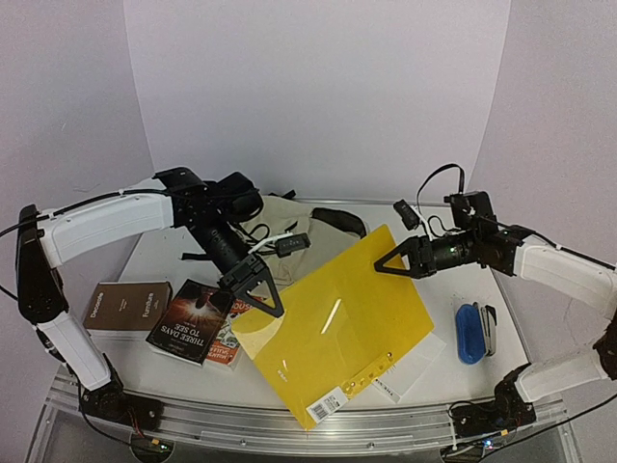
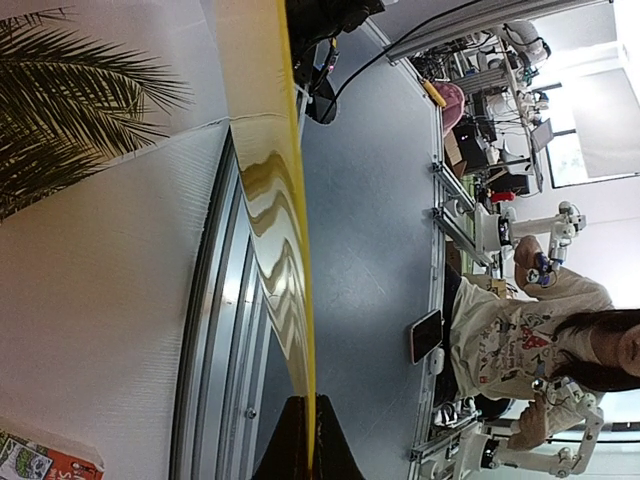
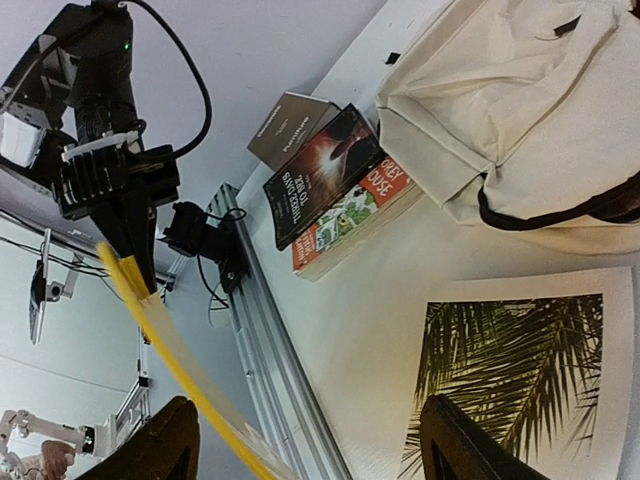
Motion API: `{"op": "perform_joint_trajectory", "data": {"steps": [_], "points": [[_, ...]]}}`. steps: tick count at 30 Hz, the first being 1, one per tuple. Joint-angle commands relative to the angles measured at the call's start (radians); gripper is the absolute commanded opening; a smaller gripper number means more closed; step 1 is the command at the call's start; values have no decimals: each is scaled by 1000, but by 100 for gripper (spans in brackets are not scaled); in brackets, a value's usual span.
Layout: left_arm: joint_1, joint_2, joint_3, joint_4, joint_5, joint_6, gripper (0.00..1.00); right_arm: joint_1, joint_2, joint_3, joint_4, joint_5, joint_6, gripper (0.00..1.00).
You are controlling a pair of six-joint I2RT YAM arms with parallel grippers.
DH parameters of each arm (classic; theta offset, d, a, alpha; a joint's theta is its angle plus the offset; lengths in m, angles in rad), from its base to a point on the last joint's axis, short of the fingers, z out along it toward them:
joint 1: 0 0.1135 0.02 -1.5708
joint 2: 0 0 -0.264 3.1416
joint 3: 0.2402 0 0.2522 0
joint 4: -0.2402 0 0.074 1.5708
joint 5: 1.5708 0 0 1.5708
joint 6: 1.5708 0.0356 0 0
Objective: Pack the student bag
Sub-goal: Pick up the files from the center of the board.
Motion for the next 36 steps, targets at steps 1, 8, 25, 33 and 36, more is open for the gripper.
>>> {"op": "perform_joint_trajectory", "data": {"steps": [1,8,25,33,36], "points": [[18,-32,64,-24,23,69,0,15,-26,19,25,-104,-17,70],[54,9,107,-64,18,99,0,35,-42,21,25,-153,-31,43],[126,-85,8,198,-246,-68,31,36,-124,26,120,72,79,0],[145,-232,-111,436,-472,-210,72,36,-183,47,166,505,241,0],[148,-289,-171,555,-534,-274,81,36,-214,61,180,680,292,0]]}}
